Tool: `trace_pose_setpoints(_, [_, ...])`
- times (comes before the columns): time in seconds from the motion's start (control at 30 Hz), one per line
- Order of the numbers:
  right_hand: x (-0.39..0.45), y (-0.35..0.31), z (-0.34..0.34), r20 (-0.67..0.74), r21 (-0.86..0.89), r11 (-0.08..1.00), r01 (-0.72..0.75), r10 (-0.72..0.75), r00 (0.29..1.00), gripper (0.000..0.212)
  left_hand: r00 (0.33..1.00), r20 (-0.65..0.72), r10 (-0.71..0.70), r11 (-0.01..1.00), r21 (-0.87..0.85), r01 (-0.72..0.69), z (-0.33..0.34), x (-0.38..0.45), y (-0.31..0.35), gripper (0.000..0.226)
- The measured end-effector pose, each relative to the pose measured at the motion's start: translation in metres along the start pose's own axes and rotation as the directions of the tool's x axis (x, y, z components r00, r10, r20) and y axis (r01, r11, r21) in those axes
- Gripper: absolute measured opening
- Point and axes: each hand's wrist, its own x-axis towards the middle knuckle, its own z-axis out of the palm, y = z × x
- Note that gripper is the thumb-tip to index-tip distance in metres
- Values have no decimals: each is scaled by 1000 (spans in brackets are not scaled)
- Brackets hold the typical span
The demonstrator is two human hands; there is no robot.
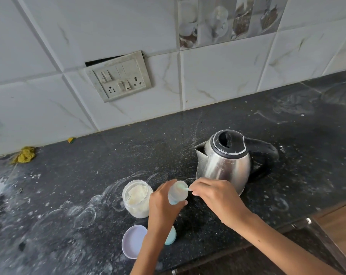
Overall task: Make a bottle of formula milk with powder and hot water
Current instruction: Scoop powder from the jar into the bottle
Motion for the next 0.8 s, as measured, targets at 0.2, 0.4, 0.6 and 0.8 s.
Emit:
trace_pose_setpoints(0.2, [-5, 8, -7, -89, -23, 983, 183, -185, 979, 17, 1000, 12, -8, 999, -53, 8, 0, 0, -1, 58])
trace_pose_setpoints(0.4, [-4, 15, -10, -85, -5, 988, 157, -157, 984, 29, 1000, -16, -17, 998, -61, 16, 0, 1, -5, 59])
trace_pose_setpoints(0.6, [-1, 12, -13, -37, -38, 990, 137, -139, 990, 54, 1000, -16, 7, 999, -40, -8, 2, 3, -6, 57])
trace_pose_setpoints(0.8, [-2, 15, -13, -15, -16, 991, 135, -135, 991, 42, 1000, -11, 11, 1000, -26, -11, 1, 2, -8, 62])
